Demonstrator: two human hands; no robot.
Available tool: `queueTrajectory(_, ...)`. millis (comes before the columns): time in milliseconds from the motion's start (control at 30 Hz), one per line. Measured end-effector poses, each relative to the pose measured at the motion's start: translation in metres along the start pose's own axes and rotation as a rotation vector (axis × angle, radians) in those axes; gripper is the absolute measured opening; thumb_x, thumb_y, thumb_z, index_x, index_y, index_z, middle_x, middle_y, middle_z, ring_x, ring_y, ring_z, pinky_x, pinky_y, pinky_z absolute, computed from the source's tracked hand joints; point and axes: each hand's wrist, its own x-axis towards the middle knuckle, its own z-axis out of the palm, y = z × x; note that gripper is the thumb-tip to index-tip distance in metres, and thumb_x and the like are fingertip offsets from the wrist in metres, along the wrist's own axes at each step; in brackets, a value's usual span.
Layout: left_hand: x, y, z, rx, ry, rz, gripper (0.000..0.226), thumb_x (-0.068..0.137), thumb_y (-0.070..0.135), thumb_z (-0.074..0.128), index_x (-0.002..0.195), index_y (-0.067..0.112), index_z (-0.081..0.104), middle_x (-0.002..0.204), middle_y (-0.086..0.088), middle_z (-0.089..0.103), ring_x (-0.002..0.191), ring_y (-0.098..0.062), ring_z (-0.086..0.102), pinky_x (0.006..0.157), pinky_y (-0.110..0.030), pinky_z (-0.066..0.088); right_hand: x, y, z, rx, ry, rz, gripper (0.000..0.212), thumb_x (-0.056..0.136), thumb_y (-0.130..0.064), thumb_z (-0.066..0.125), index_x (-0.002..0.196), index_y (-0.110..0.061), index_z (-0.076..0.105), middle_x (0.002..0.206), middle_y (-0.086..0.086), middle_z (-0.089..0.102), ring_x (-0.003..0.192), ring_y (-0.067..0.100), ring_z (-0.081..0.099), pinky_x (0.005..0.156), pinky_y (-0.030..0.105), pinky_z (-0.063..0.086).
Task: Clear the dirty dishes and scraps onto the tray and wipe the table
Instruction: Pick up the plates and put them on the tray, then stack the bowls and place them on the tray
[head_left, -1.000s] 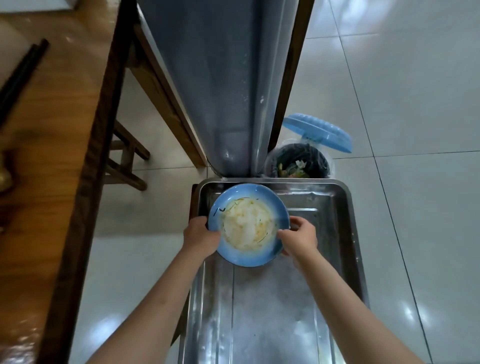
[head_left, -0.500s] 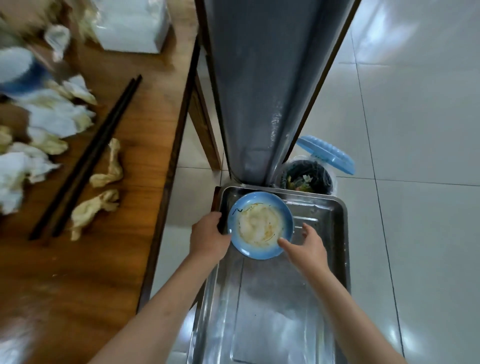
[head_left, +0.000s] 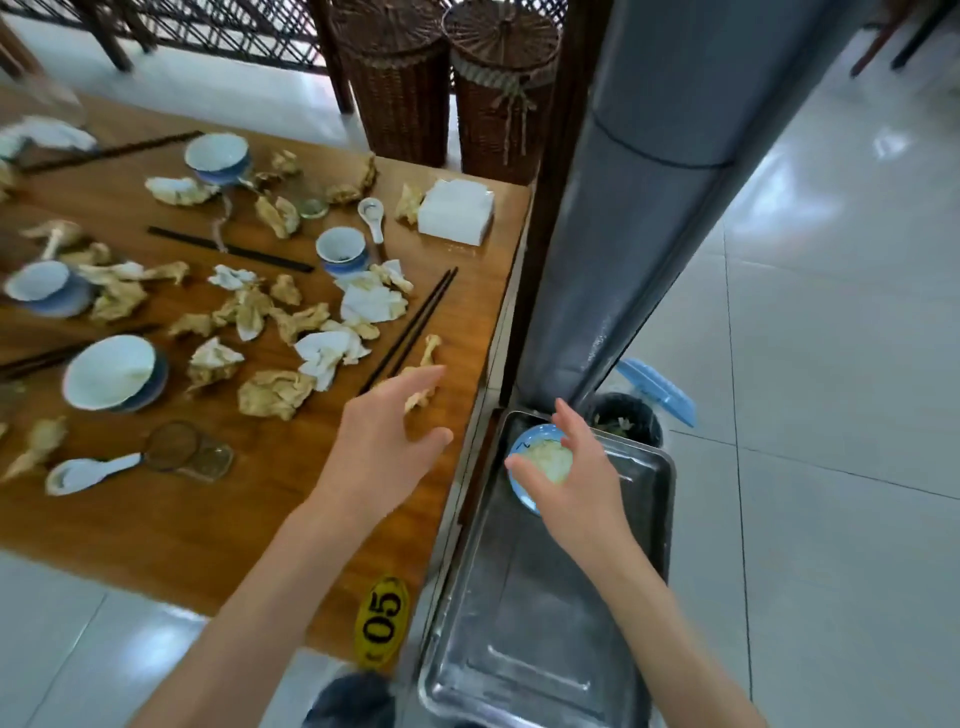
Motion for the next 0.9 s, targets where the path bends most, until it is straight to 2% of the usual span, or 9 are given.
queueTrajectory(100,-0.022,-0.012,-0.047,0.003,0.063,0.0,0.059,0.077,0.018,0.075,0.131,0.031,0.052,0.127,0.015,0.056,0.111,0.008,0.042,0.09,-0.002,0.026,-0.023,-0.039,0.018,-0.062,-0.049,-0.104,0.083,0.078,-0.037,0.071,0.146,-0.027,0.024,0.146,-0.009,0.037,0.132,0.008,0.034,0.107,0.028,0.029)
queueTrajectory(133,-0.03,-0.018,-0.061,0.023,0.087,-0.003,0.06,0.077,0.019,0.076,0.131,0.031,0.052,0.127,0.015,0.056,0.11,0.009,0.041,0.089,-0.001,0.025,-0.031,-0.05,0.026,-0.082,-0.065,-0.131,0.084,0.078,-0.039,0.071,0.146,-0.028,0.022,0.147,-0.01,0.036,0.132,0.007,0.033,0.106,0.026,0.028)
queueTrajectory(200,-0.046,-0.034,-0.088,0.031,0.12,-0.018,0.061,0.077,0.021,0.076,0.132,0.031,0.052,0.129,0.013,0.056,0.115,0.004,0.044,0.095,-0.011,0.03,-0.046,-0.071,0.046,-0.111,-0.09,-0.173,0.085,0.077,-0.042,0.07,0.146,-0.029,0.021,0.148,-0.01,0.034,0.133,0.007,0.031,0.105,0.026,0.027)
queueTrajectory(267,-0.059,-0.054,-0.116,0.021,0.141,-0.031,0.062,0.076,0.021,0.076,0.132,0.032,0.051,0.13,0.012,0.056,0.118,0.0,0.046,0.095,-0.017,0.034,-0.059,-0.09,0.07,-0.129,-0.095,-0.201,0.085,0.077,-0.044,0.07,0.146,-0.032,0.021,0.148,-0.011,0.032,0.134,0.008,0.031,0.108,0.031,0.031)
queueTrajectory(333,-0.07,-0.077,-0.144,0.031,0.161,-0.029,0.062,0.076,0.021,0.077,0.131,0.033,0.052,0.129,0.013,0.056,0.113,0.005,0.043,0.093,-0.016,0.034,-0.068,-0.11,0.098,-0.149,-0.081,-0.222,0.084,0.076,-0.047,0.07,0.145,-0.036,0.021,0.148,-0.012,0.032,0.133,0.009,0.031,0.107,0.033,0.032)
queueTrajectory(400,-0.079,-0.103,-0.176,0.032,0.174,-0.016,0.061,0.075,0.02,0.078,0.13,0.032,0.053,0.127,0.014,0.057,0.109,0.007,0.041,0.093,-0.015,0.034,-0.073,-0.131,0.128,-0.168,-0.064,-0.24,0.084,0.075,-0.05,0.069,0.144,-0.038,0.022,0.148,-0.014,0.032,0.132,0.008,0.031,0.101,0.028,0.031)
queueTrajectory(567,-0.086,-0.175,-0.252,0.045,0.173,-0.033,0.06,0.073,0.019,0.079,0.129,0.025,0.056,0.126,0.008,0.059,0.114,-0.005,0.05,0.093,-0.02,0.039,-0.071,-0.184,0.208,-0.18,-0.053,-0.26,0.085,0.074,-0.047,0.072,0.144,-0.034,0.025,0.148,-0.012,0.034,0.133,0.009,0.032,0.099,0.024,0.03)
queueTrajectory(667,-0.074,-0.207,-0.279,0.043,0.167,-0.013,0.059,0.074,0.014,0.078,0.129,0.023,0.057,0.127,0.006,0.059,0.116,-0.012,0.053,0.093,-0.023,0.041,-0.065,-0.208,0.248,-0.2,-0.093,-0.256,0.086,0.073,-0.047,0.073,0.144,-0.032,0.026,0.148,-0.009,0.035,0.134,0.012,0.032,0.102,0.028,0.031)
queueTrajectory(900,-0.015,-0.252,-0.296,0.057,0.077,0.035,0.062,0.075,0.016,0.077,0.131,0.026,0.053,0.129,0.008,0.057,0.12,-0.008,0.049,0.097,-0.019,0.034,-0.023,-0.235,0.297,-0.28,-0.159,-0.242,0.091,0.072,-0.041,0.077,0.145,-0.027,0.026,0.148,-0.006,0.035,0.134,0.012,0.032,0.105,0.03,0.031)
